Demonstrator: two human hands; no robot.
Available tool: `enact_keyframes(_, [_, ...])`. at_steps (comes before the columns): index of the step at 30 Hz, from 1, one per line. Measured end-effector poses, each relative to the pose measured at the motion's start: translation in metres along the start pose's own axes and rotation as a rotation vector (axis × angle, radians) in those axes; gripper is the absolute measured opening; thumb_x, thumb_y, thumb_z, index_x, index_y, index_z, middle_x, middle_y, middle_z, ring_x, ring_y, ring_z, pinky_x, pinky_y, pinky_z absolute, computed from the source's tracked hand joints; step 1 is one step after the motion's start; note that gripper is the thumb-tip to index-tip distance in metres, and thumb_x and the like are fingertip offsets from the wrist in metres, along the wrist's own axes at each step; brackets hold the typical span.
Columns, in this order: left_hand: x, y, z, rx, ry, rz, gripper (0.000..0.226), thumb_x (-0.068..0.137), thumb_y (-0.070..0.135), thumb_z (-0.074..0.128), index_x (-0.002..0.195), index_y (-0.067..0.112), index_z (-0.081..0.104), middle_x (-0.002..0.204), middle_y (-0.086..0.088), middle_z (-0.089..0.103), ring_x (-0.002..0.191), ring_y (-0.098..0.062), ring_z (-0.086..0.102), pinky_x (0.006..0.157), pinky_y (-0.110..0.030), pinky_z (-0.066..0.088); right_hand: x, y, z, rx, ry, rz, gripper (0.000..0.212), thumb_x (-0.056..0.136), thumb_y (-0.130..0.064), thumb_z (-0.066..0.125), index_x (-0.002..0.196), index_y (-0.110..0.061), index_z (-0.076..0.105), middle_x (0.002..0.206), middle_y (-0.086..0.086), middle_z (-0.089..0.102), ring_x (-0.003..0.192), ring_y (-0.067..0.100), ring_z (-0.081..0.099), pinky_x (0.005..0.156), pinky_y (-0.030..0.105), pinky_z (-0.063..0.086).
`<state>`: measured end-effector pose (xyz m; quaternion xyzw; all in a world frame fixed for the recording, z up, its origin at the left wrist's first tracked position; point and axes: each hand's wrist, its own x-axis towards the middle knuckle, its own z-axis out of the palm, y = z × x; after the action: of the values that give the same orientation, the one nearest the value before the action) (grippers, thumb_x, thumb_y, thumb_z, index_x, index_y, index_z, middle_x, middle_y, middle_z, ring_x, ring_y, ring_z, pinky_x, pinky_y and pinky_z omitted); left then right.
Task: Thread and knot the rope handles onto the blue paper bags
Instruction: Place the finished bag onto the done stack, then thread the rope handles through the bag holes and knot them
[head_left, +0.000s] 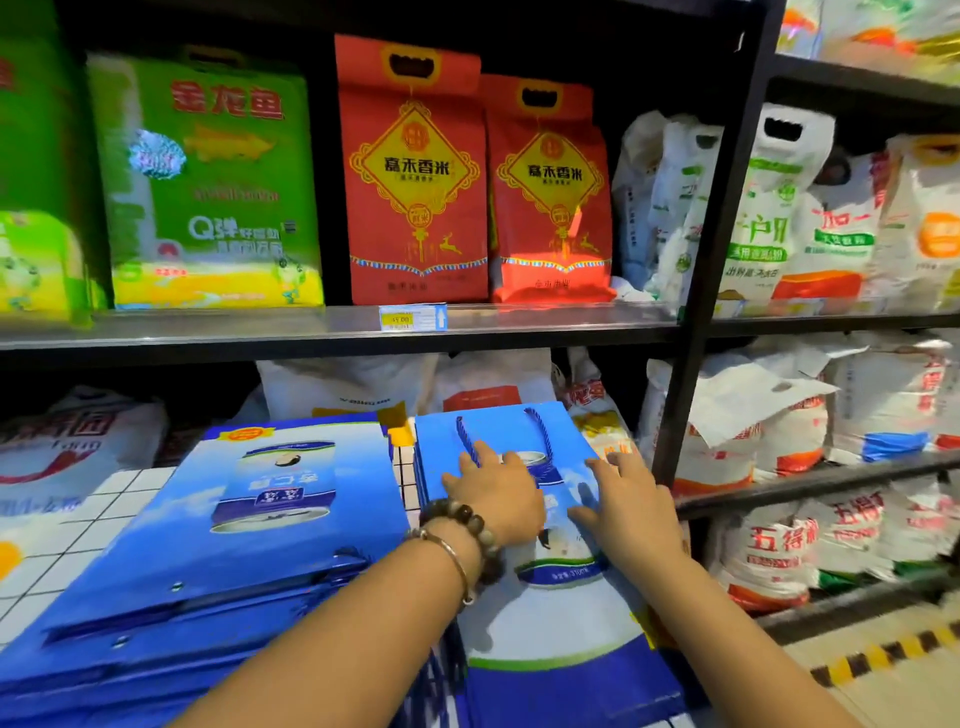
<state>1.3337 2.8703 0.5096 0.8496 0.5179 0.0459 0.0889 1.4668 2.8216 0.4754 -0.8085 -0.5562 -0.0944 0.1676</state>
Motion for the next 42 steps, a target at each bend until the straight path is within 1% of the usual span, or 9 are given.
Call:
enact_keyframes(4, [-0.017, -0.005, 0.051, -0.048, -0.022, -0.062, 0.066, 0.096, 0.045, 0.025, 0.148, 0.013, 0.0, 0.155, -0.015, -0.013, 0.142, -0.031, -0.011, 0.113, -0.051, -0.004, 0.002, -0.01, 0.016, -0.02, -0.14, -0.206, 0.044, 0.093, -0.039, 0.034, 0.132, -0.022, 0.044, 0.142, 0.004, 0.038, 0.129, 0.022, 0.036, 0.098, 0.033, 0.033])
enact_keyframes(9, [-0.014, -0.009, 0.061, -0.056, -0.039, -0.064, 0.066, 0.096, 0.051, 0.014, 0.148, 0.014, -0.003, 0.154, -0.014, -0.014, 0.142, -0.028, -0.014, 0.113, -0.048, -0.007, 0.0, -0.006, 0.026, -0.055, -0.42, -0.189, 0.052, 0.099, -0.039, 0.021, 0.147, -0.022, 0.01, 0.156, 0.004, -0.003, 0.143, 0.021, 0.002, 0.113, 0.043, 0.006])
enact_keyframes(14, [-0.014, -0.006, 0.063, -0.036, -0.084, -0.085, 0.065, 0.096, 0.049, 0.013, 0.148, 0.014, -0.003, 0.154, -0.015, -0.016, 0.142, -0.028, -0.014, 0.113, -0.048, -0.007, 0.002, -0.006, 0.032, -0.126, -0.517, -0.18, 0.056, 0.099, -0.041, 0.015, 0.147, -0.021, -0.004, 0.155, 0.004, -0.015, 0.143, 0.02, -0.01, 0.113, 0.047, -0.001])
enact_keyframes(23, [-0.057, 0.011, 0.034, -0.315, 0.049, -0.009, 0.057, 0.095, 0.034, 0.03, 0.147, 0.017, 0.015, 0.156, -0.011, 0.003, 0.144, -0.024, 0.001, 0.115, -0.044, 0.001, -0.01, -0.012, 0.024, -0.116, -0.199, -0.15, 0.057, 0.095, -0.043, 0.035, 0.145, -0.018, 0.019, 0.155, 0.01, 0.008, 0.143, 0.023, 0.008, 0.113, 0.041, 0.013])
enact_keyframes(25, [-0.091, 0.017, 0.015, -0.375, 0.105, 0.102, 0.052, 0.093, 0.031, 0.036, 0.142, 0.02, 0.027, 0.154, -0.006, 0.018, 0.142, -0.021, 0.015, 0.115, -0.04, 0.011, -0.013, -0.015, 0.016, -0.129, -0.039, -0.273, 0.048, 0.091, -0.035, 0.044, 0.135, -0.014, 0.041, 0.145, 0.012, 0.035, 0.135, 0.026, 0.032, 0.105, 0.039, 0.028])
enact_keyframes(28, [-0.138, -0.009, -0.009, -0.372, 0.263, 0.163, 0.042, 0.093, 0.034, 0.04, 0.135, 0.027, 0.038, 0.146, 0.008, 0.031, 0.133, -0.012, 0.029, 0.109, -0.029, 0.021, -0.023, -0.022, 0.004, 0.107, 0.143, -0.465, 0.026, 0.079, -0.025, 0.054, 0.091, -0.009, 0.07, 0.093, 0.012, 0.07, 0.086, 0.034, 0.065, 0.071, 0.04, 0.05])
enact_keyframes(30, [-0.155, -0.046, -0.022, -0.341, 0.377, 0.085, 0.039, 0.094, 0.036, 0.039, 0.133, 0.032, 0.04, 0.143, 0.015, 0.035, 0.129, -0.007, 0.032, 0.106, -0.023, 0.022, -0.035, -0.035, -0.005, 0.285, 0.161, -0.456, 0.011, 0.079, -0.014, 0.063, 0.084, -0.01, 0.072, 0.082, 0.004, 0.071, 0.076, 0.026, 0.065, 0.065, 0.033, 0.049])
enact_keyframes(34, [-0.161, -0.118, -0.028, -0.047, 0.465, -0.184, 0.044, 0.095, 0.042, 0.032, 0.137, 0.031, 0.036, 0.145, 0.011, 0.035, 0.134, -0.013, 0.029, 0.112, -0.031, 0.018, -0.069, -0.082, -0.026, 0.593, -0.14, -0.464, 0.015, 0.086, -0.025, 0.062, 0.076, -0.019, 0.072, 0.074, -0.012, 0.066, 0.067, 0.003, 0.056, 0.063, 0.023, 0.042])
enact_keyframes(42, [-0.176, -0.144, 0.003, 0.027, 0.334, -0.245, 0.059, 0.092, 0.055, 0.0, 0.143, 0.036, 0.024, 0.153, 0.009, 0.021, 0.142, -0.011, 0.014, 0.114, -0.032, 0.007, -0.108, -0.125, -0.036, 0.476, -0.356, -0.358, 0.037, 0.078, -0.046, 0.063, 0.058, -0.019, 0.05, 0.054, -0.003, 0.046, 0.052, 0.006, 0.041, 0.054, 0.026, 0.032])
